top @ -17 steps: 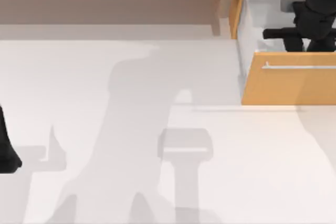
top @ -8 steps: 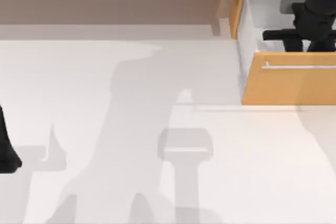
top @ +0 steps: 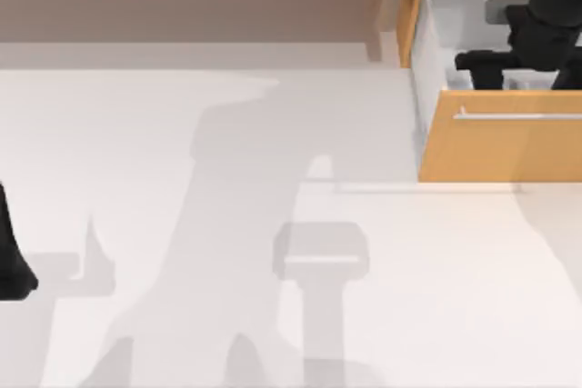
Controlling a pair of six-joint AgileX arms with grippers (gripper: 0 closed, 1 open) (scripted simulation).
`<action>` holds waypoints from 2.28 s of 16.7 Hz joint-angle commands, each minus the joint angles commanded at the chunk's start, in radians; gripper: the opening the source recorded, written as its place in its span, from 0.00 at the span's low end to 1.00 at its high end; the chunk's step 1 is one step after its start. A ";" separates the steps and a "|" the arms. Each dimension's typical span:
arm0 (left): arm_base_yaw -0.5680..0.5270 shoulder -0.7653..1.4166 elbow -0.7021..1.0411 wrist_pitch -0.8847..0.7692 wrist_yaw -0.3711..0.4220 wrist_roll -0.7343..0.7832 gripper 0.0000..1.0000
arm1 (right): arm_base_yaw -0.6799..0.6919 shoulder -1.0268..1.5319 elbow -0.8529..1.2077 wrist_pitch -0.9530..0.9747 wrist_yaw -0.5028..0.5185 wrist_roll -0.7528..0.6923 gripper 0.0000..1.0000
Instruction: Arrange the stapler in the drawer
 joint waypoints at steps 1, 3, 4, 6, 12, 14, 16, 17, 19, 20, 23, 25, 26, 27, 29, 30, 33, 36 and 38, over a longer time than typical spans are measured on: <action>0.000 0.000 0.000 0.000 0.000 0.000 1.00 | 0.000 0.000 0.000 0.000 0.000 0.000 1.00; 0.000 0.000 0.000 0.000 0.000 0.000 1.00 | 0.000 0.000 0.000 0.000 0.000 0.000 1.00; 0.000 0.000 0.000 0.000 0.000 0.000 1.00 | 0.000 0.000 0.000 0.000 0.000 0.000 1.00; 0.000 0.000 0.000 0.000 0.000 0.000 1.00 | 0.000 0.000 0.000 0.000 0.000 0.000 1.00; 0.000 0.000 0.000 0.000 0.000 0.000 1.00 | 0.000 -0.024 -0.022 0.020 0.004 -0.012 1.00; 0.000 0.000 0.000 0.000 0.000 0.000 1.00 | -0.001 -0.081 -0.074 0.078 0.013 -0.044 1.00; 0.000 0.000 0.000 0.000 0.000 0.000 1.00 | -0.001 -0.163 -0.148 0.175 0.025 -0.097 1.00; 0.000 0.000 0.000 0.000 0.000 0.000 1.00 | 0.001 -0.209 -0.191 0.238 0.031 -0.129 1.00; 0.000 0.000 0.000 0.000 0.000 0.000 1.00 | 0.015 -0.306 -0.293 0.394 0.042 -0.208 1.00; 0.000 0.000 0.000 0.000 0.000 0.000 1.00 | 0.027 -0.354 -0.350 0.482 0.046 -0.252 1.00; 0.000 0.000 0.000 0.000 0.000 0.000 1.00 | 0.089 -0.481 -0.548 0.788 0.056 -0.406 1.00; 0.000 0.000 0.000 0.000 0.000 0.000 1.00 | 0.145 -0.549 -0.698 1.015 0.060 -0.521 1.00; 0.000 0.000 0.000 0.000 0.000 0.000 1.00 | 0.175 -0.576 -0.776 1.135 0.062 -0.582 1.00; 0.000 0.000 0.000 0.000 0.000 0.000 1.00 | 0.205 -0.599 -0.857 1.256 0.065 -0.645 1.00; 0.000 0.000 0.000 0.000 0.000 0.000 1.00 | 0.263 -0.635 -1.021 1.503 0.073 -0.773 1.00; 0.000 0.000 0.000 0.000 0.000 0.000 1.00 | 0.290 -0.646 -1.104 1.628 0.078 -0.838 1.00; 0.000 0.000 0.000 0.000 0.000 0.000 1.00 | 0.357 -0.658 -1.347 1.992 0.103 -1.038 1.00; 0.000 0.000 0.000 0.000 0.000 0.000 1.00 | 0.392 -0.641 -1.569 2.329 0.145 -1.233 1.00; 0.000 0.000 0.000 0.000 0.000 0.000 1.00 | 0.391 -0.617 -1.695 2.529 0.182 -1.357 1.00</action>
